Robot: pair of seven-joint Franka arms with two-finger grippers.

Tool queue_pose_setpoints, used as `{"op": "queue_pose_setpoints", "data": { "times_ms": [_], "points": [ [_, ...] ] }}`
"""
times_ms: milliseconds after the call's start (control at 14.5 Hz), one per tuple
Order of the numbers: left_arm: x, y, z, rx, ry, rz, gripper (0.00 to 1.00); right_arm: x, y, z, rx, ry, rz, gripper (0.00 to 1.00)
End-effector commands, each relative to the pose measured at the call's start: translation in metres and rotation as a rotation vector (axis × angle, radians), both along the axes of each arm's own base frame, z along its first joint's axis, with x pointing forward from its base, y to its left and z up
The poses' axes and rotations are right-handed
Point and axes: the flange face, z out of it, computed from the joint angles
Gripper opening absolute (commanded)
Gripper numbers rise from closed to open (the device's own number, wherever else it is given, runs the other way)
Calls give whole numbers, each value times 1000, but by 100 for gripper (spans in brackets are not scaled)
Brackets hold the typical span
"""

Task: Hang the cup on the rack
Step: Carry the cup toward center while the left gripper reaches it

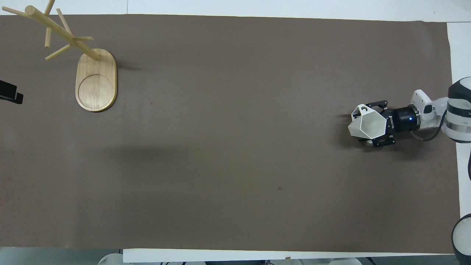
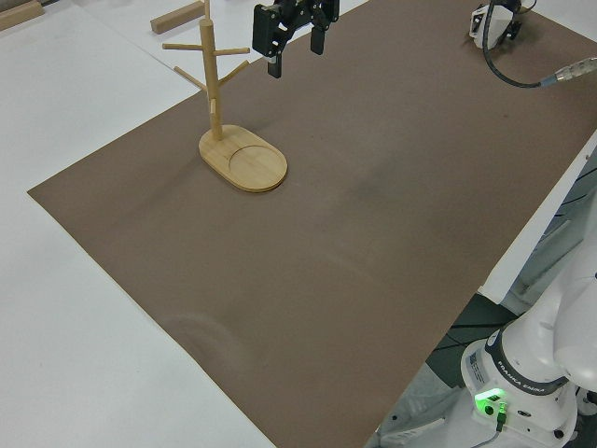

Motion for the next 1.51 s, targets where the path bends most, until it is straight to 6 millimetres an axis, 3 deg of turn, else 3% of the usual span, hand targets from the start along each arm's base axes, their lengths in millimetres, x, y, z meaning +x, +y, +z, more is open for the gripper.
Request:
{"op": "queue_pose_setpoints", "data": {
  "times_ms": [0, 69, 206, 344, 481, 688, 825, 1032, 1101, 1238, 1444],
  "points": [
    [-9, -1, 1, -5, -13, 14, 100, -3, 6, 5, -5, -14, -17, 34],
    [-9, -2, -3, -5, -10, 13, 100, -2, 10, 6, -8, -11, -11, 29],
    [-5, -10, -1, -4, -44, 54, 100, 6, 23, 13, -29, 24, -5, 29],
    [-5, -44, -4, -5, -66, 107, 100, 27, 53, 45, -73, 25, -23, 29],
    [-7, -69, -4, -5, -70, 124, 100, 51, 95, 80, -140, 45, -59, 29],
    [-18, -142, -7, -13, -87, 183, 100, 76, 200, 84, -91, 91, -145, 29],
    [-44, -224, -10, -10, -90, 245, 100, 86, 256, 85, -70, 99, -223, 29],
    [-74, -312, -22, -7, -114, 331, 100, 85, 330, 91, -19, 160, -282, 29],
    [-72, -333, -30, -11, -119, 367, 100, 81, 353, 97, -19, 153, -275, 29],
    [-67, -380, -53, -6, -101, 384, 100, 79, 377, 105, -40, 79, -293, 29],
    [-55, -414, -72, -2, -101, 411, 100, 71, 408, 111, -7, 56, -299, 29]
  ]
}}
